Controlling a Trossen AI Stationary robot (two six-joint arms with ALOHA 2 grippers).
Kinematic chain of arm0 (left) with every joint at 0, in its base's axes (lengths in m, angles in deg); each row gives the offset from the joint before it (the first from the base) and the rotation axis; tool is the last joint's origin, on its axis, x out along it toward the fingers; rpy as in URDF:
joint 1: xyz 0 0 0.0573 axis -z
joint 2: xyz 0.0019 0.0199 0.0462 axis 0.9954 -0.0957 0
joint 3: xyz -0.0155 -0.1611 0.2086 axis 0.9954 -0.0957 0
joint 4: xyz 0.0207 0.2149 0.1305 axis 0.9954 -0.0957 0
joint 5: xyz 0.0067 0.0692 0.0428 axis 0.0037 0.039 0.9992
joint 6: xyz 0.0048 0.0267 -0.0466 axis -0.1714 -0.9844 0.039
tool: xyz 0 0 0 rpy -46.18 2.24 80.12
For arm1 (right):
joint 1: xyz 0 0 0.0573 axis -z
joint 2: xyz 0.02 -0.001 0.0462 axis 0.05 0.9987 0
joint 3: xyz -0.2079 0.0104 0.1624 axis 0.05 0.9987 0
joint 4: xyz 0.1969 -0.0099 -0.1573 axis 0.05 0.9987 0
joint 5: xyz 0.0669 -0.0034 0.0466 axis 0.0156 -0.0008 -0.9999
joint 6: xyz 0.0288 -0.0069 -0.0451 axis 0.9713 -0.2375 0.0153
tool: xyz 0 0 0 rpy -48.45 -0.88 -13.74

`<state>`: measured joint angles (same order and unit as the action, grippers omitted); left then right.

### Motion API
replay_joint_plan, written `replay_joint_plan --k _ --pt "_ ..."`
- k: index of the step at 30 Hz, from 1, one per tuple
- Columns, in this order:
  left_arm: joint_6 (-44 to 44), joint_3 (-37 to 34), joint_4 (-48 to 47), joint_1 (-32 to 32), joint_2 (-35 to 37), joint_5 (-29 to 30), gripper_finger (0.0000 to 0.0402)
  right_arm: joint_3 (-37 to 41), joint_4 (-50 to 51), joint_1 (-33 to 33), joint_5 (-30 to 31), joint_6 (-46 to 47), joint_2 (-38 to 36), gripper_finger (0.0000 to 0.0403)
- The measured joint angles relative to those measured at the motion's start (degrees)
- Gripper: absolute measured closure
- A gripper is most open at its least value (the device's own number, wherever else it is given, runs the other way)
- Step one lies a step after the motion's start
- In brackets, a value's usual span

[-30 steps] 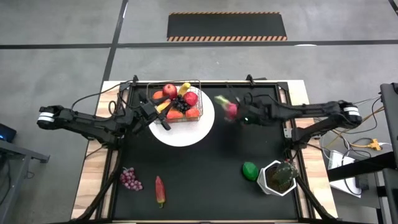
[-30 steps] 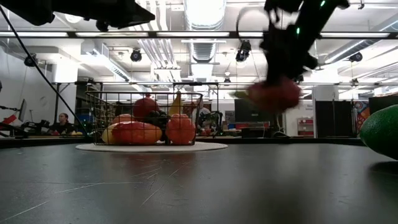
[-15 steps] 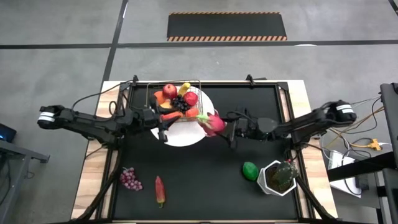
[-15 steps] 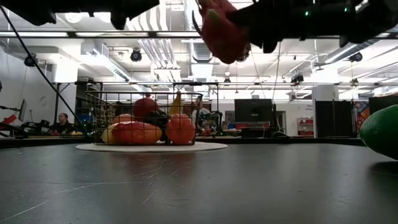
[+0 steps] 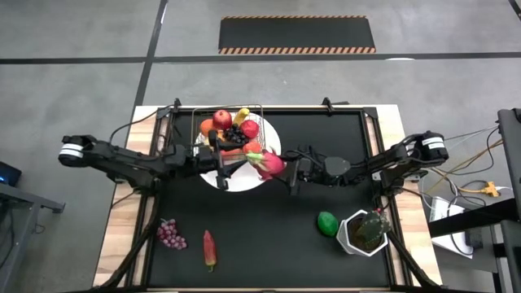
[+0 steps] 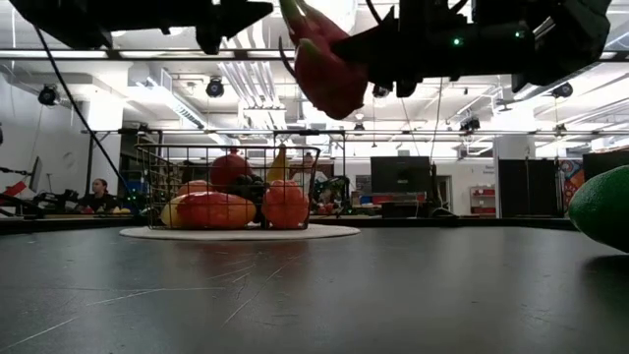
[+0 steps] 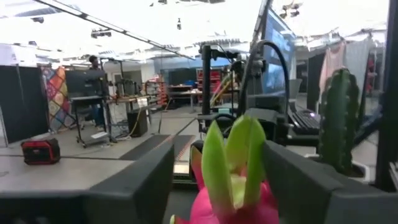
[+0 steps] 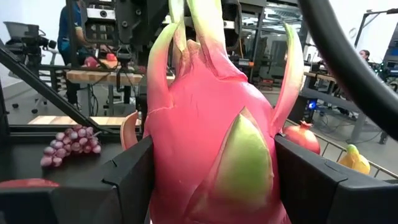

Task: Build produce basket
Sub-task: Put the dragonfruit into the wire basket

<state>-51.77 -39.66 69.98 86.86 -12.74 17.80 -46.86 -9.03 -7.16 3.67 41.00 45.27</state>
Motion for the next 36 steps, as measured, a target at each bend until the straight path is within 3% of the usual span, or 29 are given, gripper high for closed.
replay_joint_plan --k 6,17,22,30,36 --pt "1.0 0.8 1.9 -0.1 -6.1 0.2 0.0122 -0.1 0.4 0.0 0.0 0.1 0.0 0.0138" --pt "-0.9 6.9 4.7 -0.1 -17.4 -2.9 0.0125 -0.1 0.7 0.0 0.0 0.1 -0.2 0.0138" --pt "-4.1 8.6 4.7 -0.1 -19.1 -2.9 0.0189 -0.1 1.3 0.0 0.0 0.7 -0.2 0.0119" --pt "-4.2 8.1 3.9 -0.2 -18.5 -2.2 0.0376 -0.1 3.3 0.0 2.3 2.5 -0.3 0.0056" --pt "-4.2 8.0 1.0 -0.1 -17.2 2.4 0.0381 -0.1 6.0 0.1 5.4 2.7 -1.9 0.0039"
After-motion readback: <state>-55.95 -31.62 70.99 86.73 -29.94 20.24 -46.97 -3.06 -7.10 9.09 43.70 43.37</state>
